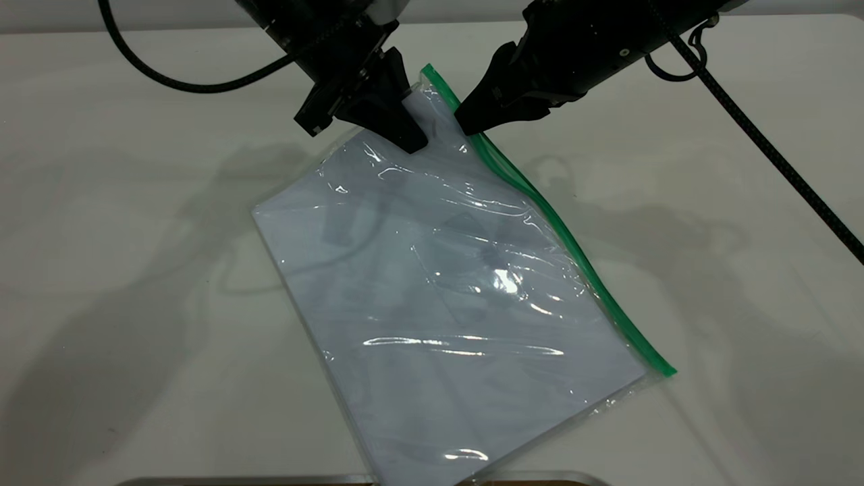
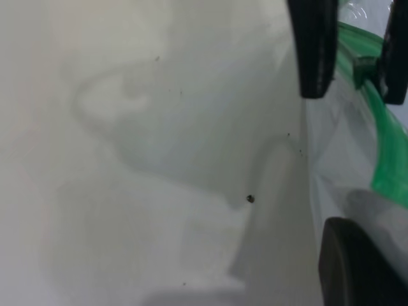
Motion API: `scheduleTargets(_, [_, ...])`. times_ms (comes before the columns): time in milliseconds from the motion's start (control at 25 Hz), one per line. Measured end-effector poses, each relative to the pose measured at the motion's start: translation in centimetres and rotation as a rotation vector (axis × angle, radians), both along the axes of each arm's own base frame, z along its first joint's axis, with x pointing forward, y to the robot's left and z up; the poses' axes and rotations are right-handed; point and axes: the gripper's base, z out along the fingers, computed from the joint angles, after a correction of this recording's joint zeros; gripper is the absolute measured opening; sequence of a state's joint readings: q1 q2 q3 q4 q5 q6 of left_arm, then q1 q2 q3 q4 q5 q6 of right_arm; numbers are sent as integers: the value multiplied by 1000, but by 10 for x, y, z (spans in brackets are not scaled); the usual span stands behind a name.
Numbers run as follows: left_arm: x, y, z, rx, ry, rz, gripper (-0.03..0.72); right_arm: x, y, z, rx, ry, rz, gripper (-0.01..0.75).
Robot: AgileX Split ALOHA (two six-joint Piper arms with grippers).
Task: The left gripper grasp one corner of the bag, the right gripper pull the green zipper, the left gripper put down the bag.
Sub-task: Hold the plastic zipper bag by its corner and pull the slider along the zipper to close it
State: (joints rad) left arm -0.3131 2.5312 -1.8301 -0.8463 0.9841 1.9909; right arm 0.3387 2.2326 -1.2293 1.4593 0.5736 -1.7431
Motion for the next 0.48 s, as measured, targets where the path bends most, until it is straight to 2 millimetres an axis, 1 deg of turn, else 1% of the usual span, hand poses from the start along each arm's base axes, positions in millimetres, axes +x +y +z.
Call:
scheduleTargets(160, [0, 0, 0, 12, 37, 43, 53, 0, 0, 0, 1, 1, 0, 75])
scheduleTargets(320, [0, -1, 0, 15, 85, 101, 53, 0, 0, 0, 1, 2, -1, 42])
scheduleTargets(480, [0, -1, 0, 15, 101, 119, 53, 0, 0, 0, -4, 2, 5, 36])
